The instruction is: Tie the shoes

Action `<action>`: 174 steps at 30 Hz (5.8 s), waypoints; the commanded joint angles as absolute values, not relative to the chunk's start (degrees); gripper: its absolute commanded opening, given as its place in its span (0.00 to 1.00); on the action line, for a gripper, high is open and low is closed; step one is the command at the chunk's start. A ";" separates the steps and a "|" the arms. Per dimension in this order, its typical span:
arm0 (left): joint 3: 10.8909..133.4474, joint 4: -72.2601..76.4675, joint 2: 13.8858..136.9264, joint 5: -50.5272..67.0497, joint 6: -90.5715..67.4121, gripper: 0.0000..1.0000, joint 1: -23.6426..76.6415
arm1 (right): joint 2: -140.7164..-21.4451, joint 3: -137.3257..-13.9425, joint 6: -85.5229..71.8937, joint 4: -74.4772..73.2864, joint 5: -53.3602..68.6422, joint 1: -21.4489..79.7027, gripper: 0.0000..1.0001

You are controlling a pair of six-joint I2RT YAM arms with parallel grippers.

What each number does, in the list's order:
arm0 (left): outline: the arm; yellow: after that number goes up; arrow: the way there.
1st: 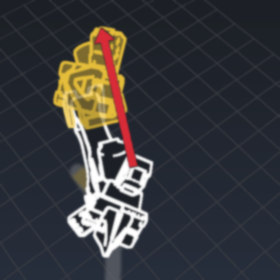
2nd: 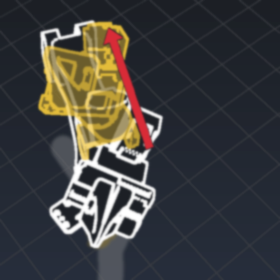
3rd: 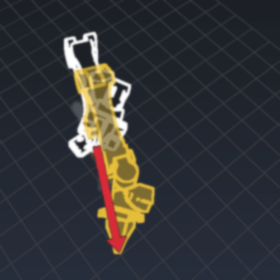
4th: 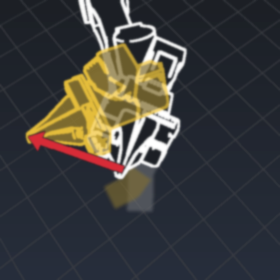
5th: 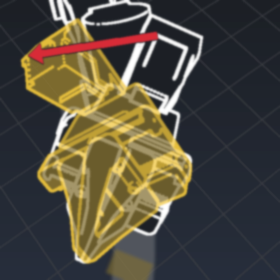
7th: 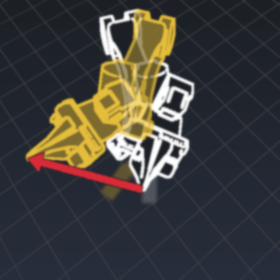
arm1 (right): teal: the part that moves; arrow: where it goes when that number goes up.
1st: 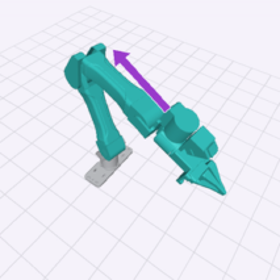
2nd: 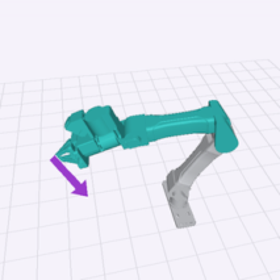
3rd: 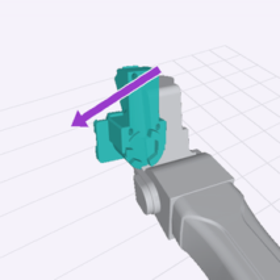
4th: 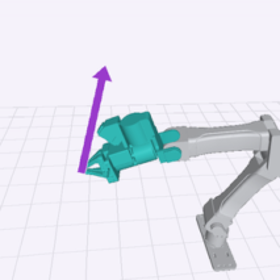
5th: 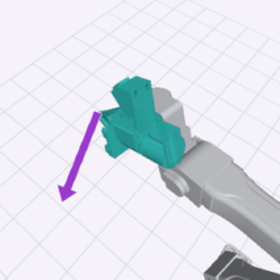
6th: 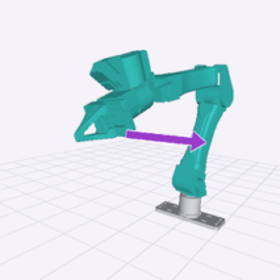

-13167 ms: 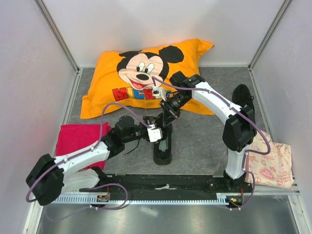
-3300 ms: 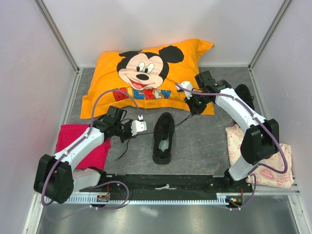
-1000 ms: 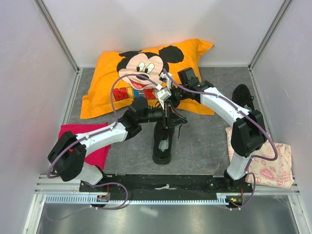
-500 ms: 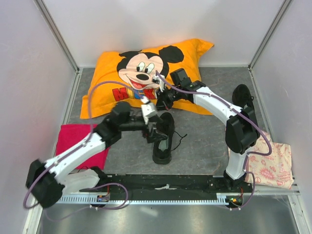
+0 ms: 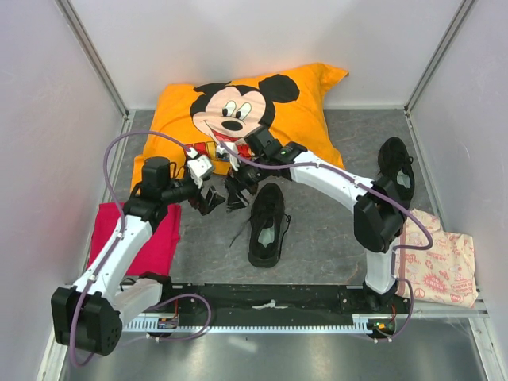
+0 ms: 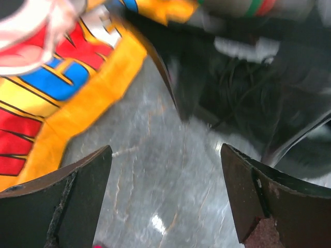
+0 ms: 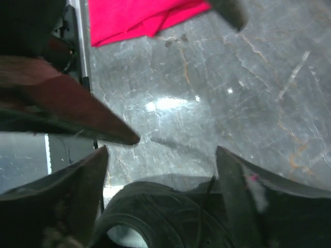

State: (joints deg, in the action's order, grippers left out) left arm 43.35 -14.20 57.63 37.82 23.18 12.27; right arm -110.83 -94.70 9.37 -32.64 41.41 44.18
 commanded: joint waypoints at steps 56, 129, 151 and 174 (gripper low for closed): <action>59.59 -24.87 100.28 35.16 55.64 0.02 31.73 | -89.03 -52.39 9.50 -23.91 38.05 25.49 0.73; 44.83 -31.20 75.06 24.79 57.21 0.02 9.59 | -86.13 -58.18 43.94 -48.87 14.24 1.50 0.00; 48.86 -26.55 87.36 22.86 52.39 0.17 20.48 | -95.36 -59.06 38.23 -43.06 26.89 10.28 0.29; 49.04 -28.74 61.42 38.32 51.05 0.76 22.32 | -68.45 -63.01 19.85 -23.28 41.38 9.05 0.98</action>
